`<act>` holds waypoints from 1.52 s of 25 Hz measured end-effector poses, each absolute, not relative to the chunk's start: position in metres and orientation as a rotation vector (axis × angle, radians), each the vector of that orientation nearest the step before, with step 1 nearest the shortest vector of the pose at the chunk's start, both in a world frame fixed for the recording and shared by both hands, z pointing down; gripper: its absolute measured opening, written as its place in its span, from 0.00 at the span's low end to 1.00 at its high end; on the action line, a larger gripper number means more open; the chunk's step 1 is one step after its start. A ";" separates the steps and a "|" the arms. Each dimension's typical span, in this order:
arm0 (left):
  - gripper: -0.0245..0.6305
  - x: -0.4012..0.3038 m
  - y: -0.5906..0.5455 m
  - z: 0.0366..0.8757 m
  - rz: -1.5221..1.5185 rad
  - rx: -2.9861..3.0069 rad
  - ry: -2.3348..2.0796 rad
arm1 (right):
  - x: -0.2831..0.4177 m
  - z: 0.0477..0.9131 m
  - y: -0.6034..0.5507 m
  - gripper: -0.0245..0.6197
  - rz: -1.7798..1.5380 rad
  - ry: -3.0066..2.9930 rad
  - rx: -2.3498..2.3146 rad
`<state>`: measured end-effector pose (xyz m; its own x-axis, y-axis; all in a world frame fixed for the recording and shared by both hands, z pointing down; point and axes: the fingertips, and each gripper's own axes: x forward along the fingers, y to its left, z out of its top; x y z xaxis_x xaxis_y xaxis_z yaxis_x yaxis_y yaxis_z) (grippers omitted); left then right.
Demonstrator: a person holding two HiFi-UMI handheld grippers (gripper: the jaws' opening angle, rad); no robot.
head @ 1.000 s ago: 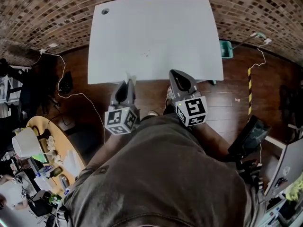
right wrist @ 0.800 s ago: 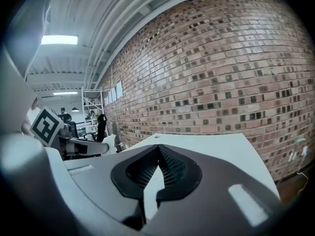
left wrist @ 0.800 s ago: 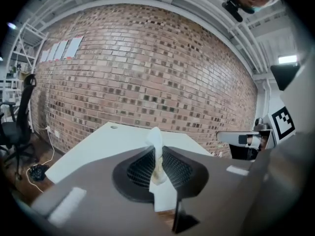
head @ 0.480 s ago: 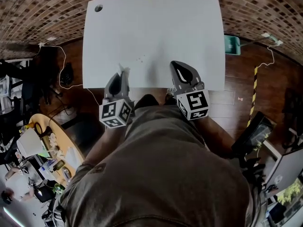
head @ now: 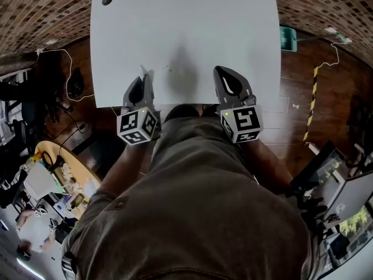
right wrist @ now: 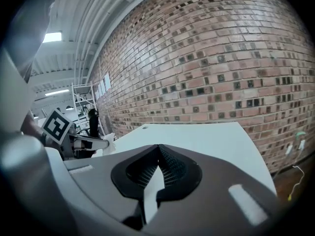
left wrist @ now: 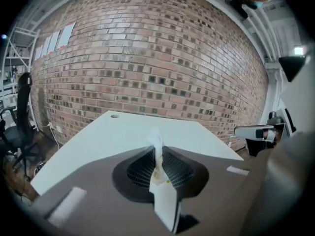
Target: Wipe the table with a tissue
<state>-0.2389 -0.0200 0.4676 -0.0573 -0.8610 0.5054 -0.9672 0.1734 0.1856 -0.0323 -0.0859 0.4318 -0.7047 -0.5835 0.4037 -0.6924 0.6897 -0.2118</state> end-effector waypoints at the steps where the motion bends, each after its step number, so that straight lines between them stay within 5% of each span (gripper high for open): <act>1: 0.11 -0.241 -0.022 0.472 0.285 1.716 -1.941 | -0.033 0.434 -0.086 0.06 0.513 -2.588 1.012; 38: 0.11 -0.234 -0.043 0.583 0.629 1.760 -1.691 | -0.032 0.472 -0.097 0.06 0.571 -2.418 1.103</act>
